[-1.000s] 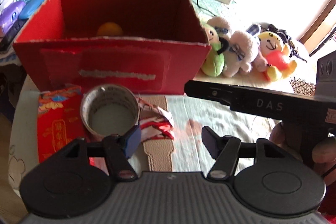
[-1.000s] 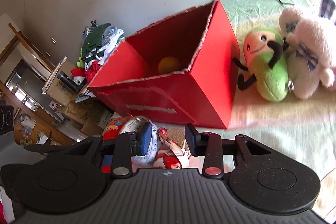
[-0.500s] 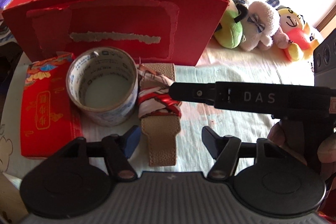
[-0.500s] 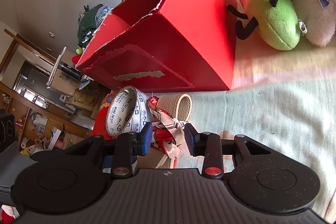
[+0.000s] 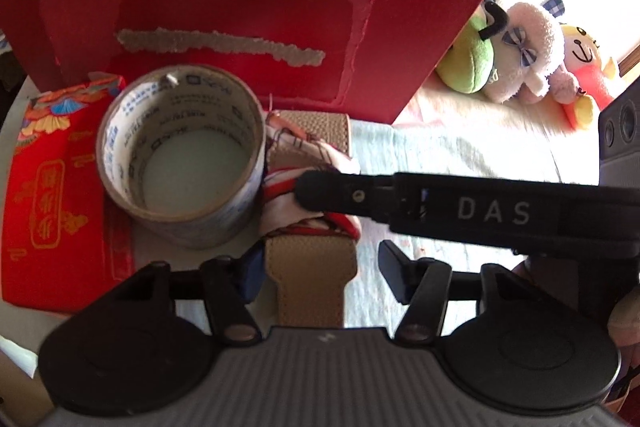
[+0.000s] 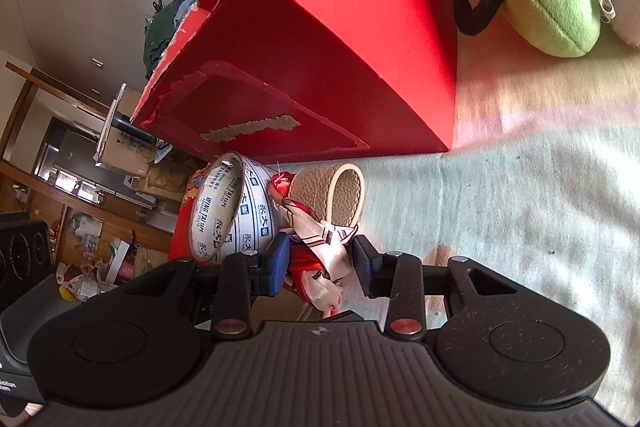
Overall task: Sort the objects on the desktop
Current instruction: 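Reach the right gripper to the beige strap wrapped in red cloth, then close the right gripper on the strap and lift it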
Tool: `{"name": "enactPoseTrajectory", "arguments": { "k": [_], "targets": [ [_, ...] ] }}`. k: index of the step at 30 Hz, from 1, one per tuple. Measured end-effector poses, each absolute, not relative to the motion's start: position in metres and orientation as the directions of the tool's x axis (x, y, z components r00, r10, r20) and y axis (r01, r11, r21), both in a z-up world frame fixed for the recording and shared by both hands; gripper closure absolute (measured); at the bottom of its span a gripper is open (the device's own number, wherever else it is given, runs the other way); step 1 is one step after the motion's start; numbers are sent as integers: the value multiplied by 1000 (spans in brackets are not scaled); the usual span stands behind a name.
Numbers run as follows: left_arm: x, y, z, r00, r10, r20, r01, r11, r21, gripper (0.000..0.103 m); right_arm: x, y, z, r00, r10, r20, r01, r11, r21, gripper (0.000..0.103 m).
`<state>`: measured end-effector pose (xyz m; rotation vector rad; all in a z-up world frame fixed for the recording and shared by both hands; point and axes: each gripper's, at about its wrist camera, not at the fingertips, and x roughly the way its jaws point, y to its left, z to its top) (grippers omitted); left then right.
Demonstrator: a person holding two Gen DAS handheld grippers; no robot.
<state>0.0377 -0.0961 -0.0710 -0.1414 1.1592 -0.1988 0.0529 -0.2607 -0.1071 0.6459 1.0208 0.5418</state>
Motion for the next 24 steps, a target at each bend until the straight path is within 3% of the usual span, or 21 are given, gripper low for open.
{"name": "enactPoseTrajectory", "arguments": {
  "k": [6,10,14,24],
  "targets": [
    [37,-103,-70,396,-205,-895,100,979,-180,42,51,-274,-112,412,704,-579,-85,662,745,70],
    [34,-116,-66,392,-198,-899,152,977,-149,50,44,-288,-107,429,687,-586,-73,673,736,71],
    [33,-133,-62,372,-234,-898,216,963,-161,55,38,-308,-103,447,663,-601,-37,685,728,72],
    [27,-179,-32,356,-339,-871,449,879,-159,55,3,-362,-76,556,572,-604,95,678,729,72]
  ]
}}
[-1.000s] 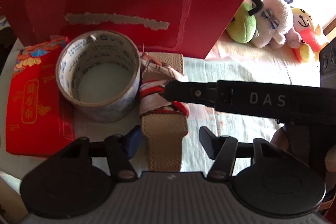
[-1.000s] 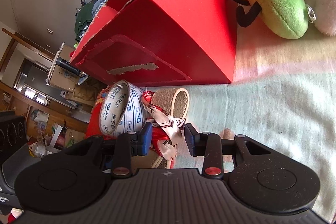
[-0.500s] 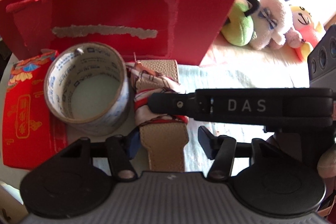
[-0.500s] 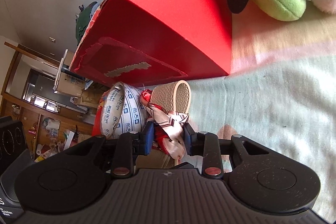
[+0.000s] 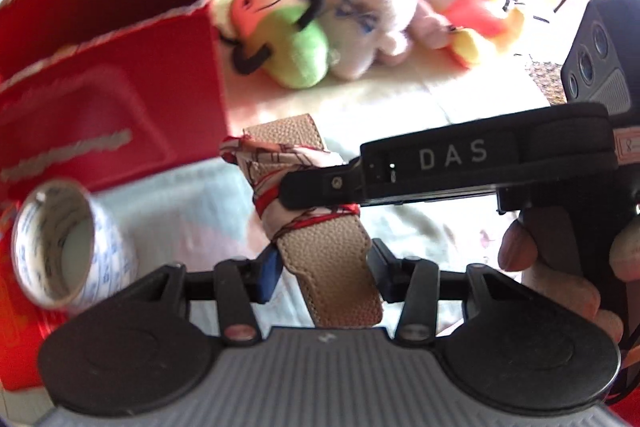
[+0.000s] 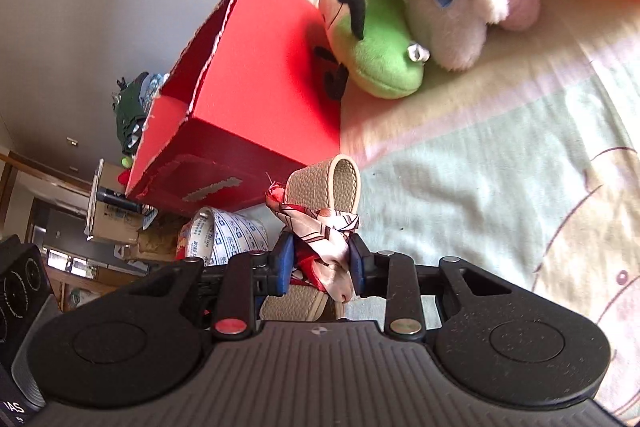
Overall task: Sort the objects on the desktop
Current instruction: 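Close the right gripper on the strap and lift it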
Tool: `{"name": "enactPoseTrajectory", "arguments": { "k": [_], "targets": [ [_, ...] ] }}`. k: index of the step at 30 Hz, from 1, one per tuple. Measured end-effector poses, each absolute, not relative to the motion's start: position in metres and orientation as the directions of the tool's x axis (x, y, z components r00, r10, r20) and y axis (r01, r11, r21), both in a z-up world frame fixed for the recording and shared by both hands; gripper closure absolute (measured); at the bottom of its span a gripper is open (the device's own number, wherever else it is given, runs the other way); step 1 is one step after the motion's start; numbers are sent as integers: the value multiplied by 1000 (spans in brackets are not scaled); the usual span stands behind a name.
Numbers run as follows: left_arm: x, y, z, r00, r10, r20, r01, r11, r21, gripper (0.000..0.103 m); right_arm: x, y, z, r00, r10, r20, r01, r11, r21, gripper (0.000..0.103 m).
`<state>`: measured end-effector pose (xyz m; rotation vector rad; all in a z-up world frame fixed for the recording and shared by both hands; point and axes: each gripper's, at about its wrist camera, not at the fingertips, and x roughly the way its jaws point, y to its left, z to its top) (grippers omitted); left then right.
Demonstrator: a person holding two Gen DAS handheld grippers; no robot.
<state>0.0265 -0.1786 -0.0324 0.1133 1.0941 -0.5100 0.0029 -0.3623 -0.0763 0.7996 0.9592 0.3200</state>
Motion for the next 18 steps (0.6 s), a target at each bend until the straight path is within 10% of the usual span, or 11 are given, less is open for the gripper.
{"name": "enactPoseTrajectory", "arguments": {
  "k": [18],
  "targets": [
    [56,-183,85,500,-501,-706,642,762,-86,55,35,-357,44,769,445,-458,-26,738,674,72]
  ]
}}
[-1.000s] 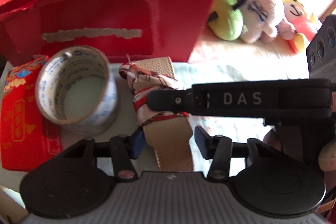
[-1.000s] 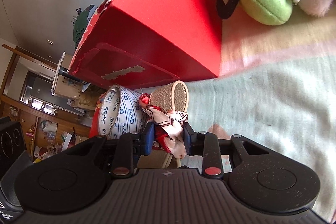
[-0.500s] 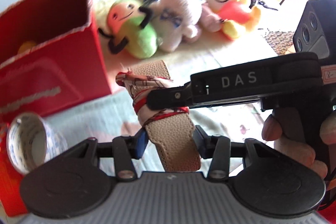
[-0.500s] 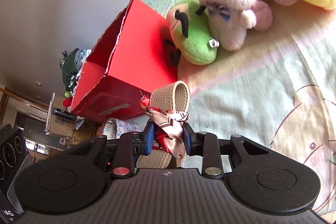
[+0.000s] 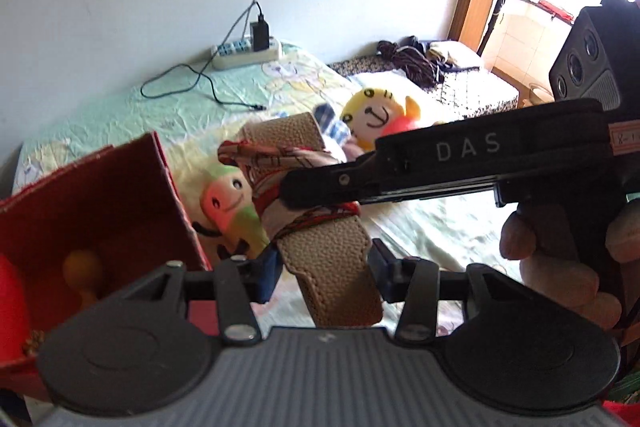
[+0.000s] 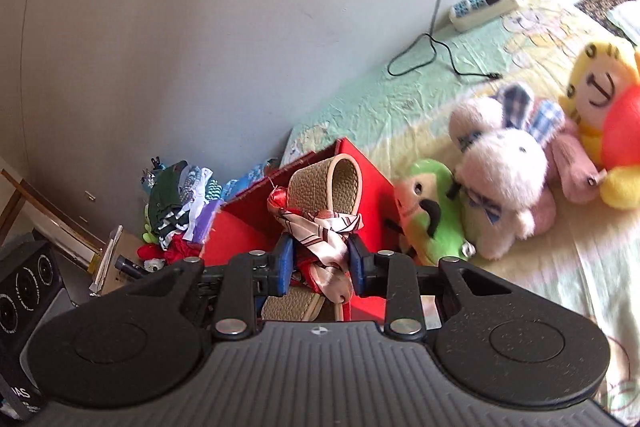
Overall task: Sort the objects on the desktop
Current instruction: 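Close the right gripper on the strap and lift it, then carry the strap with the right gripper down into the red box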
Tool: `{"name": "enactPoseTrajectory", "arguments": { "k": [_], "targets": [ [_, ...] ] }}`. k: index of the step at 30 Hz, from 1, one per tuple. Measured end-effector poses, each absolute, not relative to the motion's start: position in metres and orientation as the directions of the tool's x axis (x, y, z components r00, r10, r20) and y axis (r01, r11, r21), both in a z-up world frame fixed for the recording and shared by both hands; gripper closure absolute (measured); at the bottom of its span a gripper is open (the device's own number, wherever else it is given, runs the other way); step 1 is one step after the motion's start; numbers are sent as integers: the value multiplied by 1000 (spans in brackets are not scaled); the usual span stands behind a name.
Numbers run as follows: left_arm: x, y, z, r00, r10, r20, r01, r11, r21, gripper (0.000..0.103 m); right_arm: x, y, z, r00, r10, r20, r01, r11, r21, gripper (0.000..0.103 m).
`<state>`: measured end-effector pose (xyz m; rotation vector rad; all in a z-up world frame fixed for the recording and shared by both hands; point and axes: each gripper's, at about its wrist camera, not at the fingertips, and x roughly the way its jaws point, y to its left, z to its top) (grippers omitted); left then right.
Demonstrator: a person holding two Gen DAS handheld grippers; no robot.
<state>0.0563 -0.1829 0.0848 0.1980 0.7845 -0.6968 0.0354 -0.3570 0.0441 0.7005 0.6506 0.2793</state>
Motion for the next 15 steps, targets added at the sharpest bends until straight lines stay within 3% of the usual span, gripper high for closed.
{"name": "enactPoseTrajectory", "arguments": {
  "k": [7,15],
  "targets": [
    [104,-135,119,546,-494,-676,621,781,-69,55,102,-316,82,748,462,-475,-118,798,590,72],
    [171,-82,90,461,-493,-738,588,792,-162,55,174,-270,62,623,461,-632,-98,847,522,73]
  ]
}}
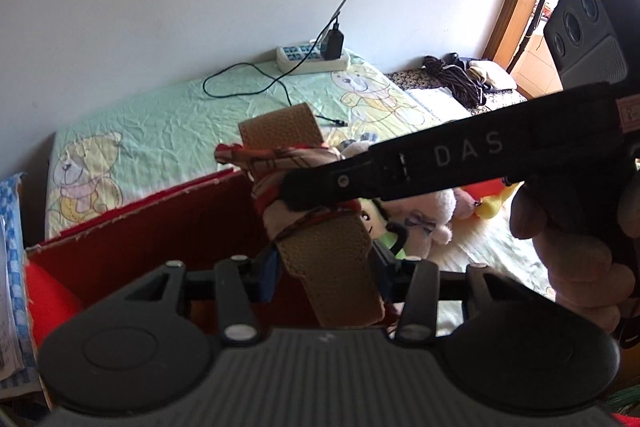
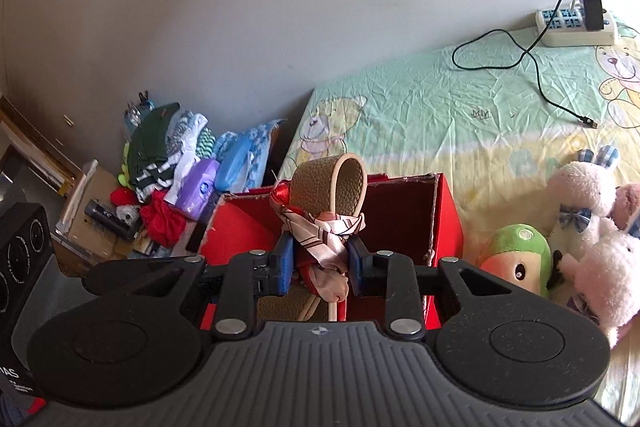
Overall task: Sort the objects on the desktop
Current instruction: 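Carry the strap with the right gripper down into the red box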
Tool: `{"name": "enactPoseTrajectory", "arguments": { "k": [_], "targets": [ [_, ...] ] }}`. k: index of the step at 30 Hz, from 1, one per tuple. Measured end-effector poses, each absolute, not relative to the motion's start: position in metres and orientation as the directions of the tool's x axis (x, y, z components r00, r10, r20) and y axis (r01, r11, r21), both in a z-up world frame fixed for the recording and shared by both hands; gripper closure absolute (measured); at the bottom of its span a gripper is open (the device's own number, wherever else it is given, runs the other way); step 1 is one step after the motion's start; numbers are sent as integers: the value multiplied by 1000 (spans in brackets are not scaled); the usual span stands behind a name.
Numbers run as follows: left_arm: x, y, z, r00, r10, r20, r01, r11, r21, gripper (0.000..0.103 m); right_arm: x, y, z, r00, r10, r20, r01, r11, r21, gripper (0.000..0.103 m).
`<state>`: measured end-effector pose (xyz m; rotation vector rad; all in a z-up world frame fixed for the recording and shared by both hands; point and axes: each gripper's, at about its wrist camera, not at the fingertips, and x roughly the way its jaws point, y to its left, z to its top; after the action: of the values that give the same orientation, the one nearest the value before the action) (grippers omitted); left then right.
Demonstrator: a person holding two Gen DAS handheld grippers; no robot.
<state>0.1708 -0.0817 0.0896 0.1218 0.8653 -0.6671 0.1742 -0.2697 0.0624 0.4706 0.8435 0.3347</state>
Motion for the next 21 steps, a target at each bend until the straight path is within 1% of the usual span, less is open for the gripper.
{"name": "enactPoseTrajectory", "arguments": {
  "k": [6,11,17,21],
  "targets": [
    [202,-58,47,353,-492,-796,567,789,-237,55,207,-240,30,514,409,-754,-48,891,451,73],
    [219,-45,16,232,-499,-835,530,785,-322,55,224,-219,8,422,352,-835,-48,929,368,73],
    [229,-41,-9,136,-457,-879,488,803,-342,55,240,-205,-16,335,319,-887,-35,945,326,74],
    [240,-44,-19,92,-417,-904,481,814,-326,55,245,-203,-30,289,320,-902,-24,945,328,74]
  ]
}}
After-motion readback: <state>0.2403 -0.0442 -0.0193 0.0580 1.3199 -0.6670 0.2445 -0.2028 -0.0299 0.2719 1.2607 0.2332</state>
